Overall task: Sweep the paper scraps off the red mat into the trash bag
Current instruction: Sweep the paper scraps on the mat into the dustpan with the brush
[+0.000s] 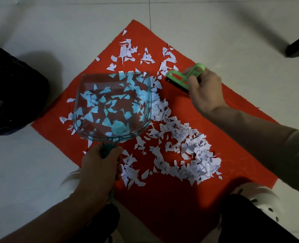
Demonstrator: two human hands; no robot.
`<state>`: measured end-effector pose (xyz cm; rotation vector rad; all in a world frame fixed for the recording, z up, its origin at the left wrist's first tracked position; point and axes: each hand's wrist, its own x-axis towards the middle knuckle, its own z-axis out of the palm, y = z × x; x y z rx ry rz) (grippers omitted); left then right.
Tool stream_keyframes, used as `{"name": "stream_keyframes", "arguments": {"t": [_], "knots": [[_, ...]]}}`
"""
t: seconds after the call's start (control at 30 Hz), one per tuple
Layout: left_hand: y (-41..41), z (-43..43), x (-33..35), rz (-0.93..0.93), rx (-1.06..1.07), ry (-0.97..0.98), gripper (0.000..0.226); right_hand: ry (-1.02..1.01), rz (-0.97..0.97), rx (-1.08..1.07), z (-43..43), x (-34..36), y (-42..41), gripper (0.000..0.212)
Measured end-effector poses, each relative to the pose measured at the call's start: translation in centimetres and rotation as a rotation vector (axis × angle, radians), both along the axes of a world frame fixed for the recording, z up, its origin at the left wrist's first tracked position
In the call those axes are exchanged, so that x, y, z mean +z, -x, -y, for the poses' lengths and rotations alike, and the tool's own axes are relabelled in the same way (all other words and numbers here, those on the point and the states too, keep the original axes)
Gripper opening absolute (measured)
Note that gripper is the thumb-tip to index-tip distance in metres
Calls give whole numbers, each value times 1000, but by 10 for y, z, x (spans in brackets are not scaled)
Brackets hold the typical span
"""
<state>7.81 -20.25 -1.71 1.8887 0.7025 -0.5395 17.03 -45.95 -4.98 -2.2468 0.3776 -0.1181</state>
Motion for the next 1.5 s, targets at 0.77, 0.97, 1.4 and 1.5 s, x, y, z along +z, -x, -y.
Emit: {"name": "stream_keyframes", "arguments": {"t": [0.77, 0.97, 1.4, 1.5], "knots": [[-13, 3, -2, -24, 14, 24, 9, 96, -39, 7, 9, -17, -21, 26], [-18, 2, -4, -29, -3, -1, 13, 4, 38, 33, 0, -14, -15, 27], [-32, 5, -2, -28, 19, 28, 12, 190, 1, -50, 14, -23, -58, 35], [-34, 7, -2, -34, 28, 36, 10, 188, -49, 53, 11, -23, -56, 29]]}}
